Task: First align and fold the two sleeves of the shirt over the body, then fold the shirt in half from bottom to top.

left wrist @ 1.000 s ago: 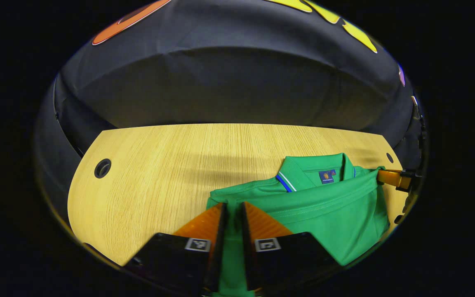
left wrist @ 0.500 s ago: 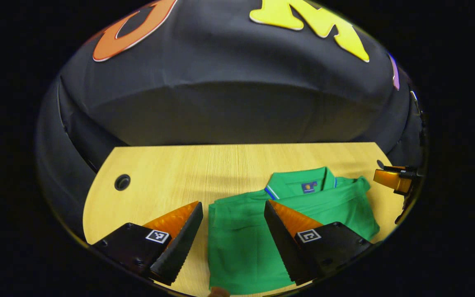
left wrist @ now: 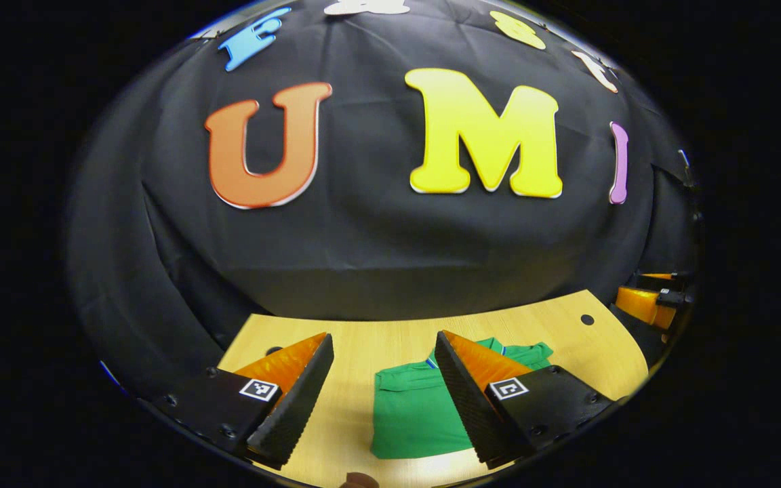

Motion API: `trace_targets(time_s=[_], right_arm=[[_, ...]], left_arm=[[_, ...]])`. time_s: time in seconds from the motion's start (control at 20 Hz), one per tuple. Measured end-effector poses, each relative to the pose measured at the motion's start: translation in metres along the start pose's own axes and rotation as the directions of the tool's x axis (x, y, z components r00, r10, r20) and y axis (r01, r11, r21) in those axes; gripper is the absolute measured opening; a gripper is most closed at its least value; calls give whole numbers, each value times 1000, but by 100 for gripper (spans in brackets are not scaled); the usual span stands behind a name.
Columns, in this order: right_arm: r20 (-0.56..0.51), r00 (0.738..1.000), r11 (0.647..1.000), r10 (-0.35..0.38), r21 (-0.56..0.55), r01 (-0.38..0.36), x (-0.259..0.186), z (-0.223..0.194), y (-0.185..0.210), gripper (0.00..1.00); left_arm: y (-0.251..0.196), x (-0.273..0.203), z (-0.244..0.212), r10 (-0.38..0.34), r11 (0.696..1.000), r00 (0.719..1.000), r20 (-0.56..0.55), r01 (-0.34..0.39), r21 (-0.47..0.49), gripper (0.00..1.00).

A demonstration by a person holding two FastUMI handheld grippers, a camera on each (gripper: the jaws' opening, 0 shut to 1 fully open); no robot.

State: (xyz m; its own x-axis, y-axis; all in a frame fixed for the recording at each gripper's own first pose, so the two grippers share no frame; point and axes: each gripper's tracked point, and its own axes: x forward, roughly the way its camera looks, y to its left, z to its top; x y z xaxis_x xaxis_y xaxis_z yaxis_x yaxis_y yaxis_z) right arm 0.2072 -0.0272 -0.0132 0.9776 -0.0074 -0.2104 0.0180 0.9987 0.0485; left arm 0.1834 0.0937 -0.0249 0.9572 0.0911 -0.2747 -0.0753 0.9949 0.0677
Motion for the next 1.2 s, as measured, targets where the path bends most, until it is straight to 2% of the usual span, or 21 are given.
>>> trace_targets(time_s=[0.1, 0.2, 0.4, 0.45, 0.55, 0.6, 0.65, 0.8, 0.85, 0.9, 0.95, 1.0, 1.2], right_arm=[[56, 998, 1000, -2, 10, 2, -43, 17, 7, 97], [96, 995, 1000, 1, 5, -1, -86, 24, 11, 94], [184, 983, 1000, -13, 13, 11, -161, 34, 12, 94], [207, 978, 1000, -23, 16, 20, -176, 34, 9, 96], [233, 972, 1000, -23, 2, 24, -203, 31, 8, 93], [243, 970, 1000, -16, -8, 18, -212, 28, 11, 96], [252, 968, 1000, -2, -27, 9, -220, 26, 16, 94], [244, 969, 998, 41, -57, -27, -241, 11, 36, 97], [238, 970, 997, 56, -60, -43, -246, 6, 43, 94], [232, 970, 997, 67, -60, -55, -251, 3, 50, 96], [233, 969, 996, 80, -62, -67, -254, 2, 57, 94], [237, 967, 995, 90, -65, -77, -257, 1, 63, 100], [224, 967, 991, 123, -88, -105, -266, -4, 84, 94]], left_arm=[[9, -40, 21, 14, 1000, 998, 53, -14, -1, 97], [13, -78, 33, 20, 1000, 994, 106, -18, -21, 96], [18, -151, 32, 31, 998, 985, 167, -22, -59, 97], [19, -167, 30, 39, 998, 983, 180, -28, -63, 97], [18, -194, 24, 43, 997, 981, 191, -30, -67, 97], [18, -208, 21, 45, 997, 979, 199, -32, -65, 97], [18, -219, 16, 50, 997, 978, 200, -37, -65, 97], [9, -242, 1, 42, 996, 978, 203, -25, -87, 97], [5, -248, -3, 37, 995, 979, 203, -17, -96, 97], [2, -253, -5, 30, 995, 978, 208, -9, -99, 97], [-1, -257, -6, 24, 996, 976, 216, -4, -93, 97], [-2, -259, -6, 23, 997, 973, 232, -5, -79, 97], [-1, -263, -8, 24, 998, 971, 236, -8, -69, 97]])
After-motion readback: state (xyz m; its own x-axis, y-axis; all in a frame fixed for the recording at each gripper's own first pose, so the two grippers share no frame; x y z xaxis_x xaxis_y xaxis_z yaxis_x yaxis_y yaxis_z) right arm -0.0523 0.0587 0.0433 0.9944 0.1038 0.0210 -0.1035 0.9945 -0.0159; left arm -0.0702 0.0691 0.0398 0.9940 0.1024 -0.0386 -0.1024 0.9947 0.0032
